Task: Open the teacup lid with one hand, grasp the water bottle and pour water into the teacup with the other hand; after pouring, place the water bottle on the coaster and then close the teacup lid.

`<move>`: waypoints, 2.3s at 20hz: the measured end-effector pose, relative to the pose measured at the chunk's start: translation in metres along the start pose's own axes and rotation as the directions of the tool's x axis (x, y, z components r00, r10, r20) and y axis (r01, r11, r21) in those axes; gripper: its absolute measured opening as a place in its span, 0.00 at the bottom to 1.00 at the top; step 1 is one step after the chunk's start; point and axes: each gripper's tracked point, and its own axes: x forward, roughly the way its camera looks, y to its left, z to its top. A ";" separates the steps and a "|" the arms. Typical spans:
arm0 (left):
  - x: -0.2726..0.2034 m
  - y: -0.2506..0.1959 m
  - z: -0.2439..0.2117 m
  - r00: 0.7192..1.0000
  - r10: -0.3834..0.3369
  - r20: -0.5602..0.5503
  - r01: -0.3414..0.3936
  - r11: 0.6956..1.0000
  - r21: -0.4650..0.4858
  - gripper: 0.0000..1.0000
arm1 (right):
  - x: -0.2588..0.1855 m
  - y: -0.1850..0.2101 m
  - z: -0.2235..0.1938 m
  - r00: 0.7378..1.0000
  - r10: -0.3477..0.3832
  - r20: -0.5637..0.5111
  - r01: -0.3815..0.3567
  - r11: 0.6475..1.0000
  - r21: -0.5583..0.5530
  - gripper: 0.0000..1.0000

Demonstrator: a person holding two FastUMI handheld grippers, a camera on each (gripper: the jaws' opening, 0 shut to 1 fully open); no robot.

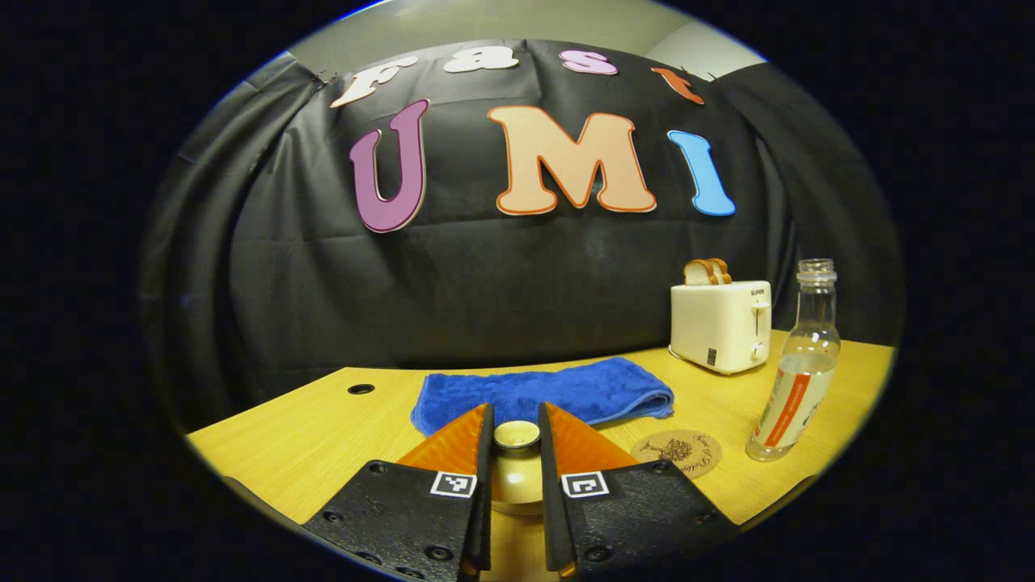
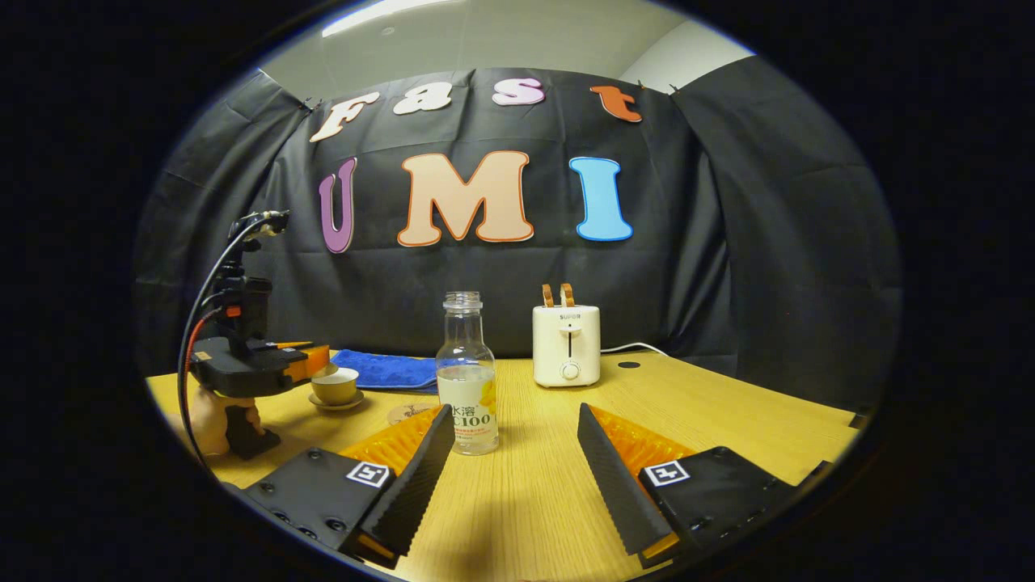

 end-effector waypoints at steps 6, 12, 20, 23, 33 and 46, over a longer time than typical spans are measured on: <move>-0.043 0.027 0.000 1.000 -0.021 0.015 0.022 0.998 -0.054 0.25 | 0.027 0.026 -0.002 0.999 0.048 -0.006 -0.048 0.999 0.001 0.97; -0.080 0.048 -0.002 1.000 -0.017 0.022 0.019 0.996 -0.088 0.24 | 0.071 0.046 -0.006 0.998 0.055 -0.014 -0.055 0.998 0.003 0.97; -0.084 0.048 -0.003 1.000 -0.018 0.017 0.019 0.996 -0.087 0.23 | 0.120 0.062 -0.007 0.999 0.052 -0.008 -0.052 0.999 0.004 0.96; -0.083 0.048 -0.004 1.000 -0.019 0.019 0.020 0.996 -0.088 0.23 | 0.136 0.064 -0.008 0.999 0.039 -0.009 -0.039 0.999 0.003 0.97; -0.083 0.047 -0.004 1.000 -0.018 0.019 0.020 0.996 -0.087 0.23 | 0.142 0.070 -0.009 0.998 0.054 -0.014 -0.054 0.999 0.000 0.73; -0.083 0.046 -0.003 0.999 -0.029 0.021 0.031 0.996 -0.087 0.23 | 0.160 0.112 0.013 0.998 0.066 0.006 -0.058 0.914 -0.401 0.74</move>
